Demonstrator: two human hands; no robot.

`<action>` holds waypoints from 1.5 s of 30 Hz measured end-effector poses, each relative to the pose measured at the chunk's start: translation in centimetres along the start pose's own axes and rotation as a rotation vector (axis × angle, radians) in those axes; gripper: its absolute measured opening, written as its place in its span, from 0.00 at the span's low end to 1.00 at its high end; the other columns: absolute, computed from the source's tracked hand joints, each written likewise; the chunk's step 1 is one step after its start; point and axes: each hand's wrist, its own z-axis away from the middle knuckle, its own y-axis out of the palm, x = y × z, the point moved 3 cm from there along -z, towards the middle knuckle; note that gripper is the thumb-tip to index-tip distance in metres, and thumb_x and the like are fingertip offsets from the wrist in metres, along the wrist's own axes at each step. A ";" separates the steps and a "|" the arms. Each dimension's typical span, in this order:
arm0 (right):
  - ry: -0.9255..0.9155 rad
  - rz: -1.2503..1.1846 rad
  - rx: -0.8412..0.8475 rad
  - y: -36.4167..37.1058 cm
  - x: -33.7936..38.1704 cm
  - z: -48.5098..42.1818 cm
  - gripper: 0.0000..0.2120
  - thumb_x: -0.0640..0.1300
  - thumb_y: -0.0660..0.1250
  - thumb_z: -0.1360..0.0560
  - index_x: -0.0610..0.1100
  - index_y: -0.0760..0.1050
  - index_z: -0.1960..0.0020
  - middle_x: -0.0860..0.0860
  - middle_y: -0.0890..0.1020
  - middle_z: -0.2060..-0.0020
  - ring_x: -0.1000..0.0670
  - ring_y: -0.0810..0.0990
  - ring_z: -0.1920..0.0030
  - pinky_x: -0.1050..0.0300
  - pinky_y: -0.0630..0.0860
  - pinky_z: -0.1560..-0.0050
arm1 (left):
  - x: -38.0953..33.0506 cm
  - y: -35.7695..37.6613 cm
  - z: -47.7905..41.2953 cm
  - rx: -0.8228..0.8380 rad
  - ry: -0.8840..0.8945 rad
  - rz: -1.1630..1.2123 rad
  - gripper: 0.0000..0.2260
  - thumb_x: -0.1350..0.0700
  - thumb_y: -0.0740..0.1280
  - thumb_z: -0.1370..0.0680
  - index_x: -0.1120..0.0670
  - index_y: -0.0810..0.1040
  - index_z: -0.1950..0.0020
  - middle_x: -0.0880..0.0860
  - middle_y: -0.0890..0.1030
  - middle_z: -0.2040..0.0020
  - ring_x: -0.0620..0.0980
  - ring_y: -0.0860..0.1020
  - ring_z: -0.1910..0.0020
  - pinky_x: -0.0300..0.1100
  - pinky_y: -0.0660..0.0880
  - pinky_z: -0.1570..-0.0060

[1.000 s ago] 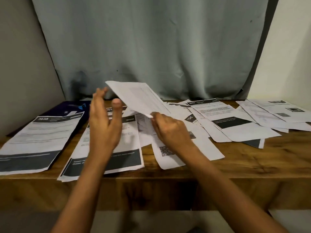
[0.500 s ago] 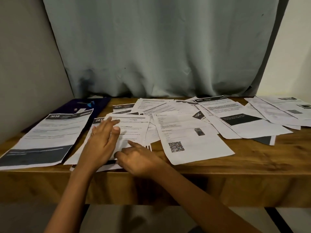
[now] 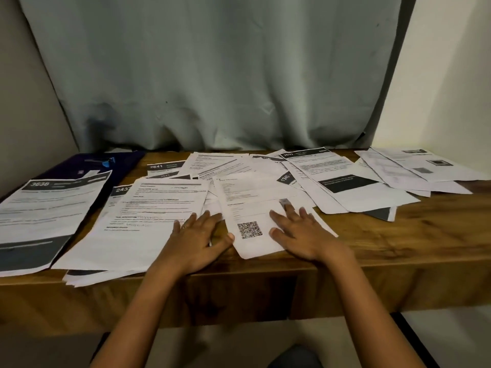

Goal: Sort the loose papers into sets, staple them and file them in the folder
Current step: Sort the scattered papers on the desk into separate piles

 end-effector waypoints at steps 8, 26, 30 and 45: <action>-0.009 0.078 0.008 1.5 0.9 1.2 0.29 0.62 0.42 0.20 0.56 0.38 0.23 0.47 0.37 0.24 0.40 0.35 0.25 0.44 0.35 0.27 | -0.9 0.9 -1.6 -0.028 -0.202 -0.002 0.44 0.23 0.35 0.33 0.44 0.43 0.22 0.52 0.47 0.21 0.59 0.44 0.23 0.61 0.38 0.28; 0.295 -0.017 -0.110 -4.8 -15.7 -4.2 0.35 0.62 0.50 0.20 0.43 0.45 0.22 0.45 0.46 0.22 0.45 0.43 0.23 0.44 0.42 0.26 | -5.8 2.7 -4.8 0.083 0.046 -0.134 0.60 0.18 0.28 0.50 0.43 0.43 0.22 0.53 0.42 0.21 0.56 0.41 0.23 0.56 0.37 0.27; 0.282 -0.014 -0.089 -4.6 -15.4 -4.1 0.32 0.60 0.50 0.19 0.44 0.51 0.22 0.46 0.52 0.23 0.46 0.50 0.23 0.46 0.47 0.25 | -5.6 2.7 -5.1 0.076 0.057 -0.136 0.58 0.18 0.28 0.49 0.42 0.42 0.22 0.52 0.40 0.21 0.54 0.39 0.23 0.54 0.37 0.26; -0.148 0.083 -0.508 -3.5 -10.6 1.1 0.17 0.57 0.57 0.23 0.49 0.80 0.53 0.53 0.82 0.58 0.54 0.76 0.55 0.61 0.69 0.64 | -5.6 3.2 -5.2 0.034 0.044 -0.155 0.58 0.18 0.25 0.50 0.41 0.41 0.23 0.49 0.41 0.21 0.51 0.40 0.23 0.50 0.38 0.25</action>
